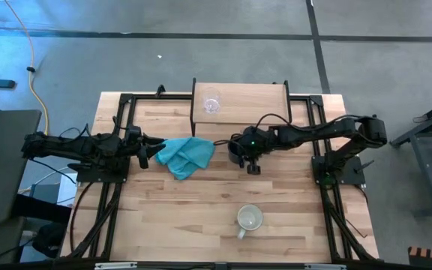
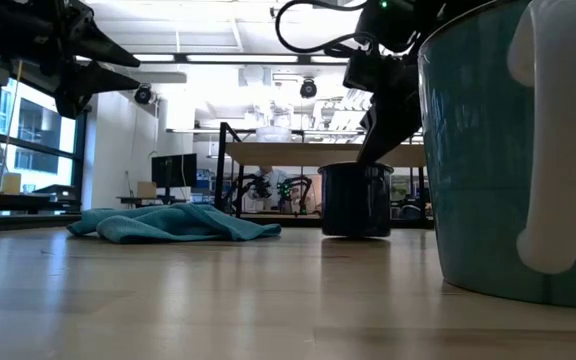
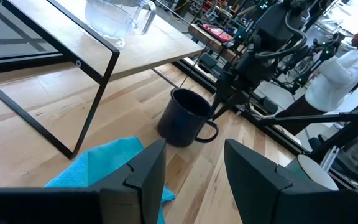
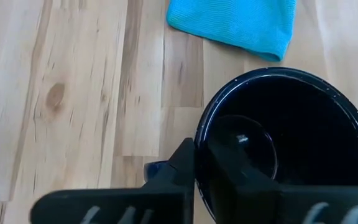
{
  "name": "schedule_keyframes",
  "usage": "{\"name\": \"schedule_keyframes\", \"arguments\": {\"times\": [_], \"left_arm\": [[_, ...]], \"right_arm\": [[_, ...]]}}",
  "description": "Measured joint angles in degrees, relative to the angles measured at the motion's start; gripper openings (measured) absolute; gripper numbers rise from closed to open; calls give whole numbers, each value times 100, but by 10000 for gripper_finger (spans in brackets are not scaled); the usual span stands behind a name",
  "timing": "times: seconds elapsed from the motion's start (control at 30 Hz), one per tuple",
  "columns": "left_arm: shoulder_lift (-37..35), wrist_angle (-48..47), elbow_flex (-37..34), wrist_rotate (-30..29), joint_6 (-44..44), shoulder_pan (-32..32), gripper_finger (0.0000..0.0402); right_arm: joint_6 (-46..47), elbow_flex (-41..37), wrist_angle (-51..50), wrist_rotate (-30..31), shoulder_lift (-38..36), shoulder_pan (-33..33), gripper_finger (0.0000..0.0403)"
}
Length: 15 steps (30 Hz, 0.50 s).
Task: Stack small to large cups/mugs on shelf
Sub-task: Put the dark blue mug on the shelf
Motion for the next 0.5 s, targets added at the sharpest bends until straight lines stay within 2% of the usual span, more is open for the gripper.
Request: {"name": "schedule_keyframes", "arguments": {"times": [0.3,0.5], "left_arm": [[0,-26,0,-2,0,-2,152],[-1,-26,0,-2,0,-1,152]], "right_arm": [[-51,0,4,-11,-4,-7,56],[-167,0,-7,-156,-9,-19,64]]}}
